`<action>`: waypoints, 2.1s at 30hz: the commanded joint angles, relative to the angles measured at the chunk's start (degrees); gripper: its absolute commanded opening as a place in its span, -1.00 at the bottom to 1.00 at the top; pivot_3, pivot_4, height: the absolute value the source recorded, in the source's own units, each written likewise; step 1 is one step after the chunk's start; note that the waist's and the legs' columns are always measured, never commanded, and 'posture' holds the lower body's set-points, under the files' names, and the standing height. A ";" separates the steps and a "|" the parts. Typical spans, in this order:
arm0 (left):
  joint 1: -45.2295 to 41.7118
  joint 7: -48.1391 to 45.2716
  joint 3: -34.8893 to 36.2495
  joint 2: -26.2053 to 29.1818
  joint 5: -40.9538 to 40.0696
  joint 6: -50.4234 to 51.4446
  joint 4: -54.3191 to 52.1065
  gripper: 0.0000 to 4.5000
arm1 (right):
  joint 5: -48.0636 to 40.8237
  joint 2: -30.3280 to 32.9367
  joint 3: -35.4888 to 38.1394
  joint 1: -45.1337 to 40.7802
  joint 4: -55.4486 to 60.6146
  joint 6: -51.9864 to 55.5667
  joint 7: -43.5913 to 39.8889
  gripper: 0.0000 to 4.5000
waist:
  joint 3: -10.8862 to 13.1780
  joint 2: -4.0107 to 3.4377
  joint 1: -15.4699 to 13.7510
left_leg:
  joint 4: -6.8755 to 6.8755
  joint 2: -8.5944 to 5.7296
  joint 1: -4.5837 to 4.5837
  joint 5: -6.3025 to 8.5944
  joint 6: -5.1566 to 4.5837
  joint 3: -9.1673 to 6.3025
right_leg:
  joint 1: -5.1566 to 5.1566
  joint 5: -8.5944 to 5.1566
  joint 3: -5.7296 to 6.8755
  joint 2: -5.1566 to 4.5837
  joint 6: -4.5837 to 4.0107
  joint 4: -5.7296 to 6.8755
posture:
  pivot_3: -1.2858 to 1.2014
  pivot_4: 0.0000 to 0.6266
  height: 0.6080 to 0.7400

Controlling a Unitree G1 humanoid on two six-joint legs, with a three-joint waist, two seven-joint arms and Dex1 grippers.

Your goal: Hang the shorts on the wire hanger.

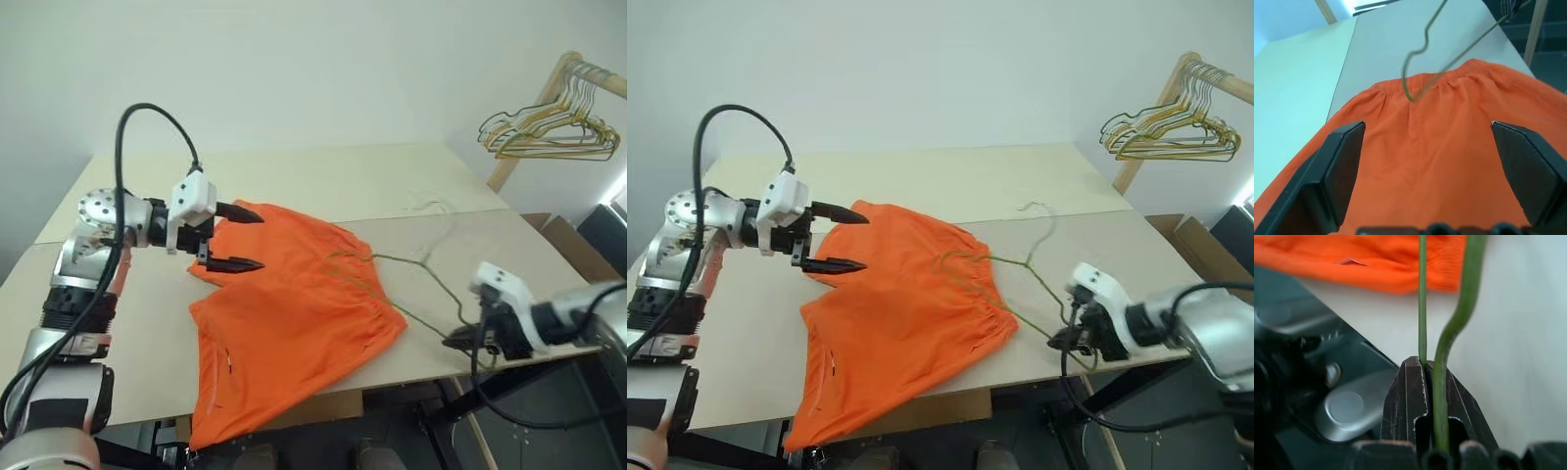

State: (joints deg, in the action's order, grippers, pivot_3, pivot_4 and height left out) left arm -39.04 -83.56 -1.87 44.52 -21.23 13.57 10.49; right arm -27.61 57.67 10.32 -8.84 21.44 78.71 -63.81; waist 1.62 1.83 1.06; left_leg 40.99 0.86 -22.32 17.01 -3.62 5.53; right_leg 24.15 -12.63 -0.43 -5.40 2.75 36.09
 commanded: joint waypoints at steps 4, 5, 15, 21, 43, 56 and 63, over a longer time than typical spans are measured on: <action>3.83 1.06 2.39 -0.89 -7.80 5.83 -12.40 0.97 | -4.28 -6.59 12.52 -0.78 -6.04 13.38 7.30 -1.00 | -0.07 -0.10 0.12 | -0.02 -0.01 0.05 0.02 -0.02 0.03 | -0.03 0.01 -0.04 0.01 0.00 -0.01 | -0.03 -1.00 1.00; 4.16 1.56 2.45 -1.16 -8.43 6.50 -13.31 0.97 | -4.87 -6.46 11.91 -0.93 -7.28 13.78 7.91 -1.00 | -0.13 -0.18 0.19 | -0.02 -0.02 0.05 0.02 -0.03 0.03 | -0.03 0.01 -0.05 0.01 0.00 -0.01 | -0.03 -1.00 1.00; 5.63 3.72 2.01 -1.17 -10.25 9.98 -17.57 0.97 | -12.35 -2.14 0.95 -5.63 -15.81 11.69 3.97 -1.00 | -0.35 -0.54 1.35 | -0.10 -0.07 0.15 0.05 -0.08 0.06 | -0.10 0.00 -0.13 0.10 0.00 -0.09 | 0.00 -1.00 1.00; 7.56 4.15 2.80 0.18 -11.02 10.85 -19.65 0.97 | -14.79 1.96 -5.40 -5.62 -16.23 8.75 -0.16 -1.00 | -0.37 -0.57 1.31 | -0.10 -0.04 0.16 0.06 -0.10 0.05 | -0.11 0.00 -0.13 0.10 0.01 -0.11 | 0.02 -1.00 1.00; 10.39 4.84 3.44 1.86 -11.70 10.95 -22.37 0.97 | -14.58 1.88 -18.07 -14.24 -24.10 2.24 -5.26 -1.00 | -0.39 -0.59 -0.95 | -0.11 -0.04 0.07 0.06 -0.09 0.07 | -0.03 0.00 -0.10 0.09 0.00 -0.16 | 0.05 -1.00 1.00; 10.67 4.95 3.11 2.32 -10.74 9.50 -22.08 0.97 | -11.42 -5.41 -20.71 -23.59 -37.45 2.82 -3.59 -1.00 | -0.40 -0.61 -1.34 | -0.11 -0.06 0.14 0.08 -0.11 0.11 | -0.07 0.01 -0.13 0.14 -0.01 -0.17 | 0.07 -1.00 1.00; 10.83 4.86 3.03 2.43 -10.53 8.97 -22.13 0.97 | -11.20 -8.20 -24.80 -23.59 -35.55 2.87 -4.11 -1.00 | -0.40 -0.62 -1.90 | -0.10 -0.06 0.05 0.07 -0.09 0.08 | -0.04 0.01 -0.09 0.10 0.00 -0.19 | 0.07 -1.00 1.00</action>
State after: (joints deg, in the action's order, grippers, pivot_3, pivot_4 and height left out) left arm -27.76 -78.82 0.23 46.46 -31.63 23.73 -10.54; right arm -38.44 49.45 -14.01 -31.92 -15.59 81.56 -67.00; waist 1.21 1.21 -0.84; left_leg 40.90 0.80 -22.27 17.08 -3.72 5.60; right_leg 24.09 -12.61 -0.52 -5.31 2.76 35.90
